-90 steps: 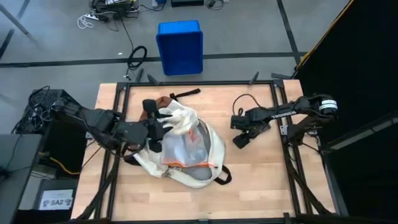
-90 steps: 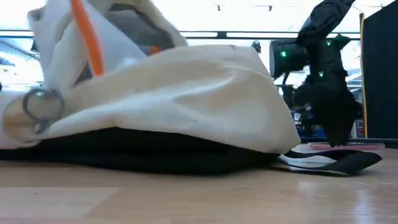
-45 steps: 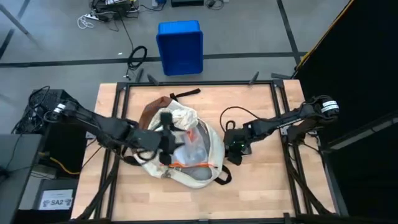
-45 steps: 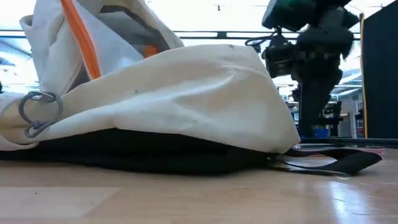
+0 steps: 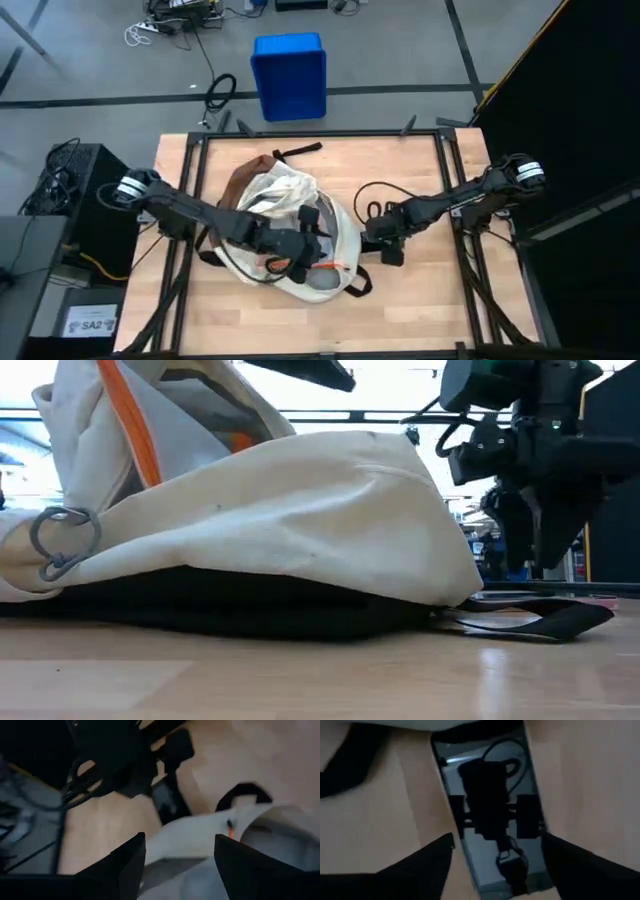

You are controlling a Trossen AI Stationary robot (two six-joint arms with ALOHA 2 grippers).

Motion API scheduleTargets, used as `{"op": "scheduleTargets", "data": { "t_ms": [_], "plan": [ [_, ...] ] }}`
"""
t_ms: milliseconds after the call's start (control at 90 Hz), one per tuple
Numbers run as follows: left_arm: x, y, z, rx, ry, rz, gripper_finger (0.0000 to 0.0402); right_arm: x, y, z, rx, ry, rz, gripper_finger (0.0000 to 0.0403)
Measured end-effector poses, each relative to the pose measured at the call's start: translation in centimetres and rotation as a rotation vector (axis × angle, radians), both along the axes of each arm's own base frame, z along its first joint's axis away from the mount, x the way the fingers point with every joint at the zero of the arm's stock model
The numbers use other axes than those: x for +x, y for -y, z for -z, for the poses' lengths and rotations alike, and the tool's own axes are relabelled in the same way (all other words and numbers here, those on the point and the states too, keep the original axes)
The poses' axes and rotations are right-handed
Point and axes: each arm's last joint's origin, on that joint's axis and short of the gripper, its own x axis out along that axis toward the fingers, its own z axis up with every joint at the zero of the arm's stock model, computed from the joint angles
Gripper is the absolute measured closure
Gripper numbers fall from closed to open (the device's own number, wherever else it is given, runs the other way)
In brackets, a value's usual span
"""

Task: Unpack backpack
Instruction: Put the pink cellphone into the white backpack

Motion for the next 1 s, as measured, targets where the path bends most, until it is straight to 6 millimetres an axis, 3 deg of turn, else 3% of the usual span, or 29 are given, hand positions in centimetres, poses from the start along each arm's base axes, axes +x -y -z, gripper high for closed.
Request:
{"op": "scheduleTargets", "data": {
  "t_ms": [222,422,567,811,1000],
  "plan": [
    [1.8,-4.9,-0.2,-0.175,0.025,0.065,0.0198,-0.3,-1.7,0.4,-0.125,0.013,-0.056,0.0054],
    [2.5,-10.7,0.0,-0.328,0.057,0.015,0.0198,-0.9,-4.3,1.3,-0.196,0.022,-0.049,0.0055],
    [3.5,-13.7,1.5,-0.453,0.096,0.033,0.0198,-1.5,-6.5,1.9,-0.251,0.072,-0.051,0.0056],
    [7.4,-16.1,6.6,-0.565,0.026,0.062,0.0198,-2.0,-8.6,5.3,-0.441,-0.007,-0.142,0.0057],
    [10.6,-16.4,9.0,-0.598,-0.006,0.113,0.0198,-1.7,-8.2,5.7,-0.483,0.0,-0.089,0.0058]
  ]
}}
